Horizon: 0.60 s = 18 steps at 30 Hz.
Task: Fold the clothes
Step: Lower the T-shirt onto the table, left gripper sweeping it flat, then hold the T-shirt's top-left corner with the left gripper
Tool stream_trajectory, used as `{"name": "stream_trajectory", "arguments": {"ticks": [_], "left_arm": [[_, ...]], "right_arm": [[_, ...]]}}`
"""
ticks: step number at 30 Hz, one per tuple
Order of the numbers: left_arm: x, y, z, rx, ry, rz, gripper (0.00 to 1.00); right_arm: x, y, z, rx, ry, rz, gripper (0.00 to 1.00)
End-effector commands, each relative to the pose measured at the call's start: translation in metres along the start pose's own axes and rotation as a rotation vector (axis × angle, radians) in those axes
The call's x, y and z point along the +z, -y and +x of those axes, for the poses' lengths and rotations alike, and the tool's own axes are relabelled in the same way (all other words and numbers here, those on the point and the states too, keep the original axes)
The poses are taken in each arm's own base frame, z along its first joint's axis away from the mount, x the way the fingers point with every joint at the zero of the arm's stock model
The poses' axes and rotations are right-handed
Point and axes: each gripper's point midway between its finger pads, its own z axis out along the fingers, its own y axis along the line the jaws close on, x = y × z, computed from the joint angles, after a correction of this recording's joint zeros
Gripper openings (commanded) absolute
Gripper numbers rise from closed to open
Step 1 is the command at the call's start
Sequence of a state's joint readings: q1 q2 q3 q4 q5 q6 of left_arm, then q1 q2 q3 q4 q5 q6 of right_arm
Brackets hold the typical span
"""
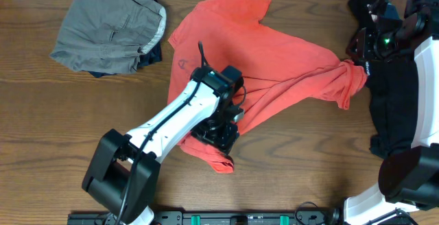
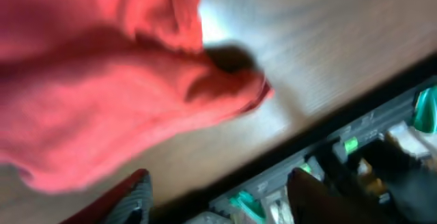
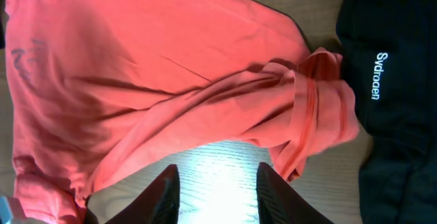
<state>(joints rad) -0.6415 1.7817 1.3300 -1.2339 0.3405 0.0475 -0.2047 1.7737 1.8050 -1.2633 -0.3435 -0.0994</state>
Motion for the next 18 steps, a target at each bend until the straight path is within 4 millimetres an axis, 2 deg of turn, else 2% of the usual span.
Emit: {"name": "stream_trajectory", "arguments": {"ticks": [1, 4, 5, 9, 13, 18], "left_arm": [[-0.025, -0.009, -0.011, -0.043, 0.143, -0.019, 0.70], [-0.059, -0.042, -0.025, -0.147, 0.321, -0.102, 0.78], [-0.075, -0.059, -0.031, -0.197, 0.402, -0.126, 0.82], [-0.108, -0.105, -0.045, -0.312, 0.569, -0.139, 0.97], [-0.117, -0.152, -0.062, -0.395, 0.651, -0.150, 0.99], [-0.100, -0.181, -0.082, -0.386, 0.652, -0.123, 0.99]], "right_arm": [[-0.011, 0.004, -0.004, -0.002, 0.033, 0.010, 0.39], [-0.011, 0.004, -0.005, -0.001, 0.033, 0.009, 0.43], [-0.011, 0.004, -0.005, -0.003, 0.035, 0.009, 0.44], [-0.010, 0.002, -0.008, -0.012, 0.044, 0.007, 0.49], [-0.009, -0.003, -0.011, -0.028, 0.054, 0.005, 0.55], [-0.008, -0.006, -0.014, -0.043, 0.063, 0.003, 0.58]]}}
